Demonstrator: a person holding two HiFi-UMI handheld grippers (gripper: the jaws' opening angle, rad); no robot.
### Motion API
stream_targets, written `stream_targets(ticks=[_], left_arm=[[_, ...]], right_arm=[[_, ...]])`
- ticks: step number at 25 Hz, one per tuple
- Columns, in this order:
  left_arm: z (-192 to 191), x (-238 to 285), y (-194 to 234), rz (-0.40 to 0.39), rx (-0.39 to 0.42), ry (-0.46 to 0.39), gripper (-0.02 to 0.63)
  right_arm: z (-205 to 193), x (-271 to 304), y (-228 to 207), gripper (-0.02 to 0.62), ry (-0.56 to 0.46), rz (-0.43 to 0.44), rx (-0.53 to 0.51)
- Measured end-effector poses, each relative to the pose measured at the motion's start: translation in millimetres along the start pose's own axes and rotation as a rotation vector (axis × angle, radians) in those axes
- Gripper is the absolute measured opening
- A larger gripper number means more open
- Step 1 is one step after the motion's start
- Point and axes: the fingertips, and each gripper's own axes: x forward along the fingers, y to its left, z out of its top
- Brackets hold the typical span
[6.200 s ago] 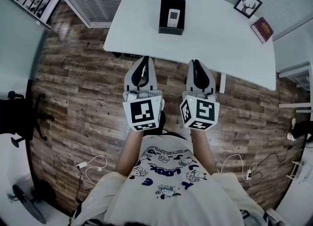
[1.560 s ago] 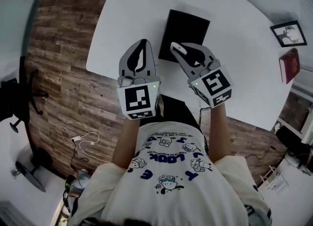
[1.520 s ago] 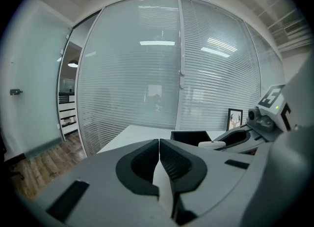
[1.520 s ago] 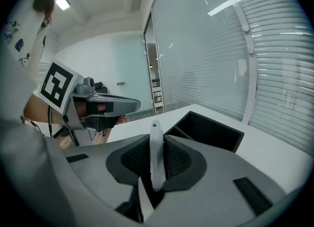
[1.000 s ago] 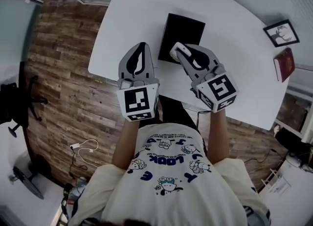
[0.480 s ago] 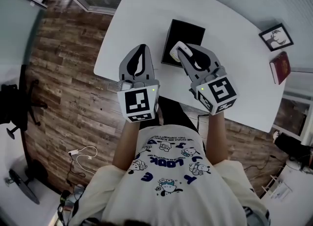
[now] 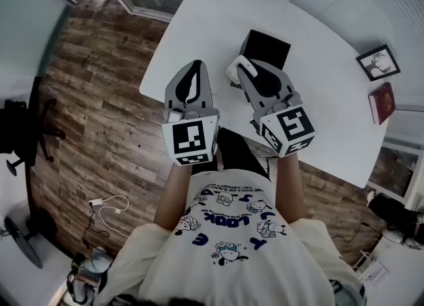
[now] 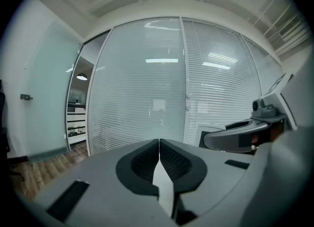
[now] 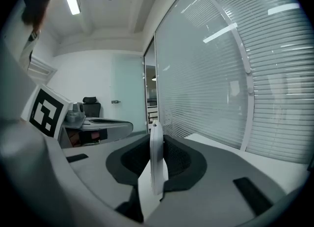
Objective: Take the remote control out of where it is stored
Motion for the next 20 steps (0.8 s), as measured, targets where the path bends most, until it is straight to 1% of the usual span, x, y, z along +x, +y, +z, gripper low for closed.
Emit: stream_targets(ticks=[12,20], left_arm=[[-3,-23,17,0.054,-0.002,-0.003,0.018],[-10,-28,20,0.07,-0.007,0.012,0.018]], right_arm=[[-16,14,30,0.081,0.018,0.021,0.041],[-23,19,33,0.081,0.023,0.013,0.07]])
